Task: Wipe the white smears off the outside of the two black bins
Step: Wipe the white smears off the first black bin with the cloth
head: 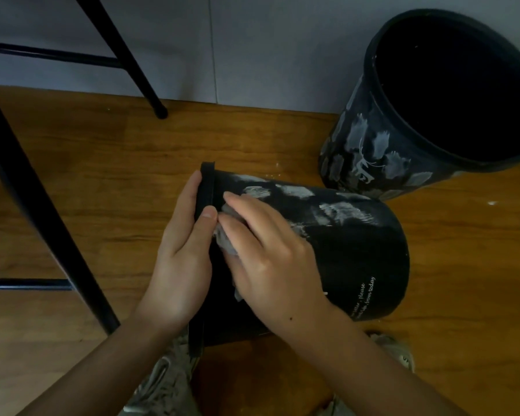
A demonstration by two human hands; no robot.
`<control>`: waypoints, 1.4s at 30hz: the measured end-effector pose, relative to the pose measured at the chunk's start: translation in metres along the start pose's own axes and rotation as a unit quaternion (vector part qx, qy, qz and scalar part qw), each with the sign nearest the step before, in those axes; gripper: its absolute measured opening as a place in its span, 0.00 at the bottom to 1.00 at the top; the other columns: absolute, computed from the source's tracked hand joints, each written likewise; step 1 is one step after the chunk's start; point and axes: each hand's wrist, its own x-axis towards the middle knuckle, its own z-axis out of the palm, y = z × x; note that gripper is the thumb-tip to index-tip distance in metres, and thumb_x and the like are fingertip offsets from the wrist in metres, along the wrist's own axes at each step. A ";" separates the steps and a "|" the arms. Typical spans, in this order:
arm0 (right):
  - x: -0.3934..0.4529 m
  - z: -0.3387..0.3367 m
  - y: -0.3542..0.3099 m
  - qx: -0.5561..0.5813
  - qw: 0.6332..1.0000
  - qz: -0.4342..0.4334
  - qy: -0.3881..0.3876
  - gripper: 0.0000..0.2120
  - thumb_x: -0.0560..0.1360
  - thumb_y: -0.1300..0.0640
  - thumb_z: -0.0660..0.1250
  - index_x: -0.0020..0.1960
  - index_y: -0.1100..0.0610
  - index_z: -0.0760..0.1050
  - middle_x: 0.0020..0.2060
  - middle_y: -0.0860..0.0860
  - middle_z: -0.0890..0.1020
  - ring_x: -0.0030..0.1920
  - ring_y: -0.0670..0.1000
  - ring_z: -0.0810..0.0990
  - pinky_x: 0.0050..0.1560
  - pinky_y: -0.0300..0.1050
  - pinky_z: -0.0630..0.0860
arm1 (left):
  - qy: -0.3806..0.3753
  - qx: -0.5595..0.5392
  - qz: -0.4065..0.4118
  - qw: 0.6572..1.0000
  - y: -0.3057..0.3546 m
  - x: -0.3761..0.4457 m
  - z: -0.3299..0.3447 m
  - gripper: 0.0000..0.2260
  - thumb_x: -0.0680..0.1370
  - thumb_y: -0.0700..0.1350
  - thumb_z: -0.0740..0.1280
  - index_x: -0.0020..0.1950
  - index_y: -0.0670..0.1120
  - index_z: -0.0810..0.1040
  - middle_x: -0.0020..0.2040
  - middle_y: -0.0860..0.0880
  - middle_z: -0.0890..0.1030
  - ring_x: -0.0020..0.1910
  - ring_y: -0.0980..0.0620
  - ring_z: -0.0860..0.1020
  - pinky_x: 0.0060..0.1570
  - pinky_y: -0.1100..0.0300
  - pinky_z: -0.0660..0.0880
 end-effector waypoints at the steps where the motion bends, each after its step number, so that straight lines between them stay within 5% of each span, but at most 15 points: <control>1: -0.001 -0.001 0.002 0.002 1.000 0.000 -0.001 0.13 0.80 0.58 0.62 0.58 0.62 0.80 0.61 0.57 0.80 0.63 0.55 0.77 0.61 0.45 0.76 | -0.003 -0.006 0.001 1.000 -0.001 0.000 -0.001 0.21 0.84 0.46 0.55 0.77 0.56 0.58 0.72 0.63 0.65 0.68 0.71 0.64 0.69 0.67 0.62; 3: -0.002 -0.004 0.006 -0.002 1.000 0.006 -0.004 0.14 0.79 0.57 0.62 0.58 0.62 0.80 0.61 0.57 0.80 0.63 0.54 0.78 0.59 0.45 0.77 | -0.002 -0.009 -0.001 1.000 0.000 -0.001 -0.001 0.21 0.84 0.46 0.55 0.77 0.56 0.58 0.74 0.59 0.64 0.71 0.64 0.63 0.73 0.56 0.60; 8: 0.011 -0.004 0.009 -0.013 0.999 0.024 -0.017 0.16 0.76 0.57 0.60 0.58 0.61 0.80 0.60 0.56 0.80 0.61 0.54 0.78 0.55 0.47 0.79 | 0.008 -0.020 -0.013 1.000 0.001 0.004 -0.001 0.21 0.83 0.45 0.55 0.76 0.57 0.59 0.73 0.57 0.67 0.71 0.60 0.66 0.72 0.52 0.63; 17: -0.013 -0.017 0.028 -0.041 0.998 0.045 0.010 0.15 0.80 0.57 0.59 0.57 0.62 0.81 0.59 0.55 0.80 0.61 0.52 0.78 0.62 0.38 0.70 | 0.002 -0.052 -0.013 0.999 0.004 0.004 0.001 0.21 0.83 0.44 0.55 0.76 0.55 0.60 0.64 0.69 0.69 0.63 0.71 0.70 0.62 0.72 0.69; 19: -0.016 -0.017 0.028 -0.044 0.998 0.048 0.014 0.15 0.80 0.58 0.59 0.57 0.62 0.81 0.59 0.56 0.81 0.61 0.53 0.78 0.62 0.38 0.70 | 0.007 -0.062 -0.014 0.998 0.003 0.003 0.002 0.20 0.83 0.44 0.55 0.75 0.56 0.61 0.61 0.71 0.69 0.61 0.73 0.70 0.58 0.75 0.69; 23: -0.005 -0.007 0.018 -0.013 1.000 0.016 0.003 0.12 0.79 0.60 0.62 0.57 0.63 0.81 0.60 0.57 0.80 0.62 0.54 0.78 0.63 0.43 0.74 | 0.011 -0.050 -0.012 0.999 0.001 0.002 0.001 0.21 0.83 0.45 0.55 0.76 0.56 0.60 0.71 0.63 0.67 0.68 0.68 0.66 0.68 0.67 0.64; 27: 0.006 -0.001 0.010 0.001 0.999 -0.044 -0.028 0.12 0.79 0.60 0.63 0.58 0.63 0.80 0.61 0.58 0.80 0.64 0.55 0.76 0.58 0.47 0.78 | 0.006 -0.022 0.005 1.000 -0.001 0.000 0.001 0.21 0.83 0.43 0.54 0.76 0.55 0.59 0.64 0.70 0.67 0.61 0.78 0.66 0.56 0.81 0.64; 31: -0.005 -0.007 0.014 0.010 1.000 -0.022 -0.016 0.12 0.79 0.59 0.63 0.58 0.62 0.81 0.62 0.56 0.79 0.64 0.53 0.77 0.60 0.44 0.76 | 0.010 -0.025 0.015 1.000 -0.004 -0.005 0.000 0.21 0.83 0.43 0.54 0.75 0.55 0.59 0.67 0.66 0.68 0.64 0.72 0.68 0.59 0.77 0.67; 37: -0.024 -0.029 0.060 -0.047 0.996 0.080 -0.003 0.13 0.77 0.60 0.64 0.59 0.62 0.80 0.60 0.56 0.80 0.61 0.51 0.78 0.65 0.35 0.66 | 0.018 -0.023 0.020 0.999 -0.002 -0.002 0.000 0.18 0.83 0.43 0.55 0.70 0.60 0.63 0.54 0.75 0.75 0.59 0.73 0.71 0.56 0.74 0.70; 42: -0.037 -0.030 0.069 -0.064 0.993 0.096 0.014 0.13 0.78 0.60 0.64 0.59 0.64 0.80 0.60 0.57 0.80 0.62 0.53 0.78 0.65 0.37 0.69 | 0.021 -0.007 0.023 0.999 -0.002 -0.004 0.002 0.20 0.83 0.44 0.55 0.75 0.55 0.60 0.61 0.71 0.71 0.63 0.72 0.68 0.62 0.72 0.67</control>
